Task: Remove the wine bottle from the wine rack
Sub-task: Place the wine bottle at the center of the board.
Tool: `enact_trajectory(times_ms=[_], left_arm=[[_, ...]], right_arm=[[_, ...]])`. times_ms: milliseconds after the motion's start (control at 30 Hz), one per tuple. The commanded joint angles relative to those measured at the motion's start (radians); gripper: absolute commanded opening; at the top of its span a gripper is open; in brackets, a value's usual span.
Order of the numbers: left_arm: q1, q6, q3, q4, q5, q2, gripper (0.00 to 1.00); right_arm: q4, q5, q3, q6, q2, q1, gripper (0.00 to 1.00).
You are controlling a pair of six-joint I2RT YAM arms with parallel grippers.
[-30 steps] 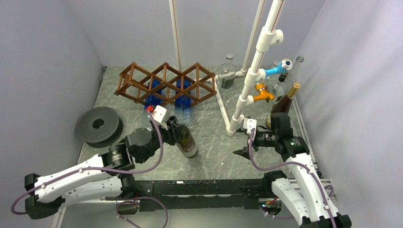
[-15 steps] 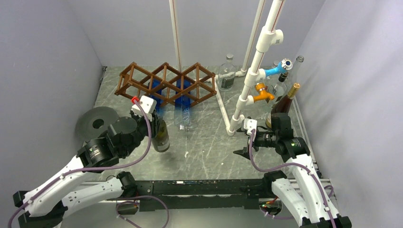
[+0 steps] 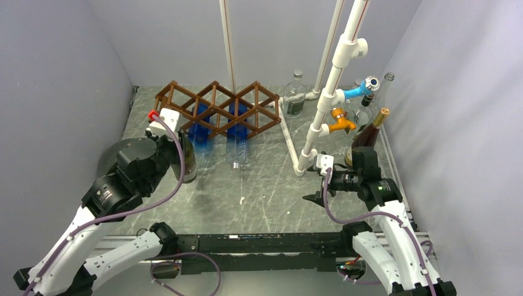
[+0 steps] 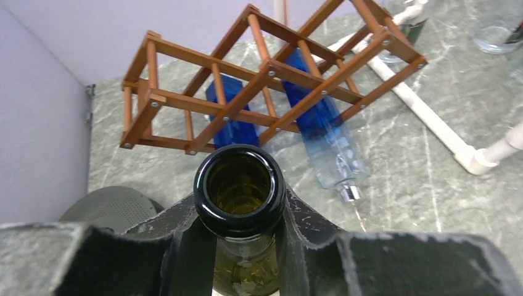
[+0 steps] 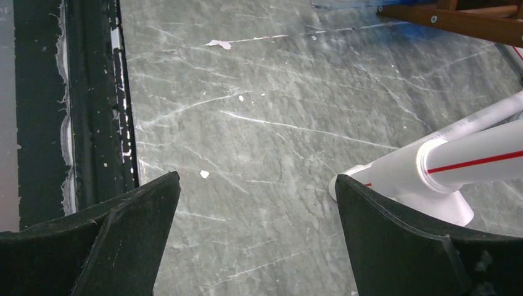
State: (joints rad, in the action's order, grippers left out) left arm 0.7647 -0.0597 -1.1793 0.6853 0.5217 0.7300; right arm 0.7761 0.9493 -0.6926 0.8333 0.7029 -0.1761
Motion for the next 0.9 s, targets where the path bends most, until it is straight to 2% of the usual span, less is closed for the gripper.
enact_trajectory(times_ms=[0,267,667,867], left_arm=[[-0.067,0.094,-0.060,-0.127,0.022,0.007,0.00],[-0.256,0.133,-0.175,-0.148,-0.025,0.086,0.00],[-0.539,0.155,-0.235,-0.336,-0.042,0.198,0.00],[-0.632,0.138,-0.263,-0.445,-0.032,0.280,0.00]], right_arm=[[-0.035,0.007,-0.004,0.003,-0.013,0.001,1.00],[-0.032,0.014,-0.006,0.005,-0.017,0.002,1.00],[-0.021,0.027,-0.007,0.013,-0.024,0.001,1.00],[-0.015,0.035,-0.008,0.018,-0.029,0.002,1.00]])
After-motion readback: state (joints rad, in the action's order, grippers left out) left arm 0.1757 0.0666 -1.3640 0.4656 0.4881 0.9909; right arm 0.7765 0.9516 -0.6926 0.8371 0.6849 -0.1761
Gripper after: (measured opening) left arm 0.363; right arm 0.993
